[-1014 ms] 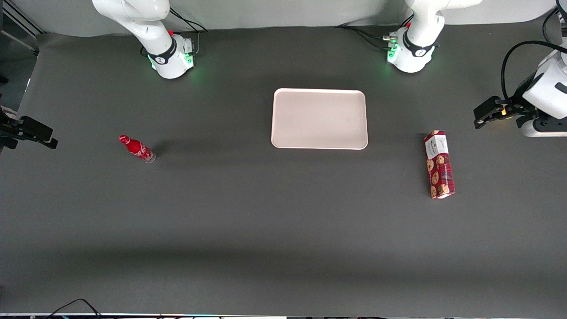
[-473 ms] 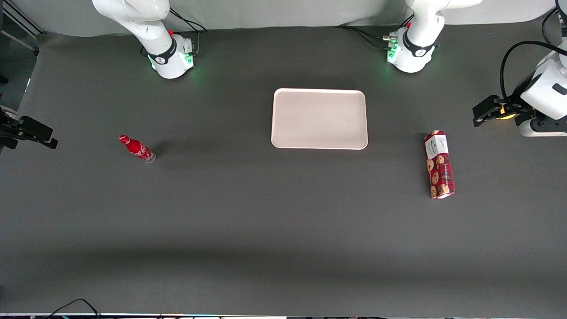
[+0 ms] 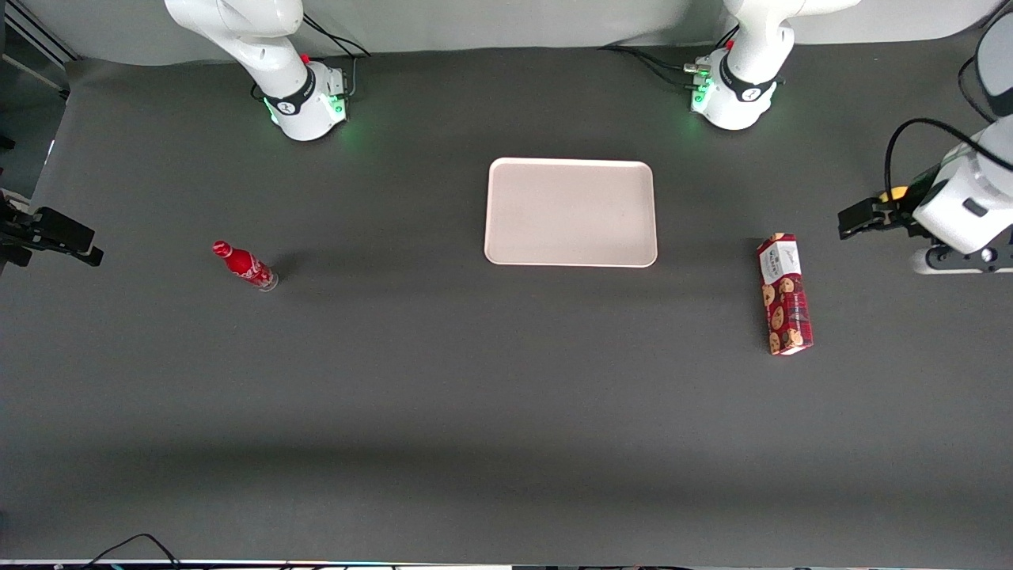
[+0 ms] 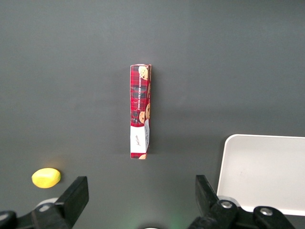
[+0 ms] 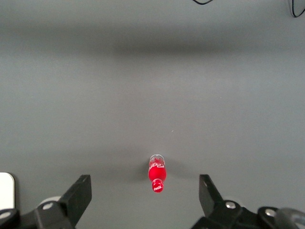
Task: Place red cookie box on tray
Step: 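Lower the left gripper over the cookie box and close on it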
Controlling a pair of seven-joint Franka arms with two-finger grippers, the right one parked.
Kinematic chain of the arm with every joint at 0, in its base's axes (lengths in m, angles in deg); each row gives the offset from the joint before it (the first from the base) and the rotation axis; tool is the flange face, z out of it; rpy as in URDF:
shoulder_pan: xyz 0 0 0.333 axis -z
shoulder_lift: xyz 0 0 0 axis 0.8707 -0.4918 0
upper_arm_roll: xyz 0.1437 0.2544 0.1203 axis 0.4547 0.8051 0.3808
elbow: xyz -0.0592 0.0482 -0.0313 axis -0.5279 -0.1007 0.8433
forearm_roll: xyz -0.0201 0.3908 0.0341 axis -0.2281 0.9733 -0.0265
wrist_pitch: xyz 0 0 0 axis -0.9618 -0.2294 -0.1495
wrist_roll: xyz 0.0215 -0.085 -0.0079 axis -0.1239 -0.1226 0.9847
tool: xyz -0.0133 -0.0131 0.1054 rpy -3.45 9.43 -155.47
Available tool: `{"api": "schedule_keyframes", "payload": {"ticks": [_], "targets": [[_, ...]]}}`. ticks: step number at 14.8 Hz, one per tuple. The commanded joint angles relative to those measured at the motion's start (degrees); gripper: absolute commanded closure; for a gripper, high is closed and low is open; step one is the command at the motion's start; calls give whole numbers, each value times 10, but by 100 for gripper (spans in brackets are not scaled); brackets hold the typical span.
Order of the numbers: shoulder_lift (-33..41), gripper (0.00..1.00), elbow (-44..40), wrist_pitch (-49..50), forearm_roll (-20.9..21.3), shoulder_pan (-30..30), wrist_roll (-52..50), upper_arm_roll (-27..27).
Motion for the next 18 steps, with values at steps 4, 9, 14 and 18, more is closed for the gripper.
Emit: {"api": "schedule_keyframes", "payload": {"ticks": [4,9,14,18], "targets": [[13,0,185,-167,7,-20,55,-4],[6,0,325,-332,7,-29,59,-3],[-68,0,365,-462,7,-53,110,-3],[-133,0,365,-544,6,-60,114,-2]]}}
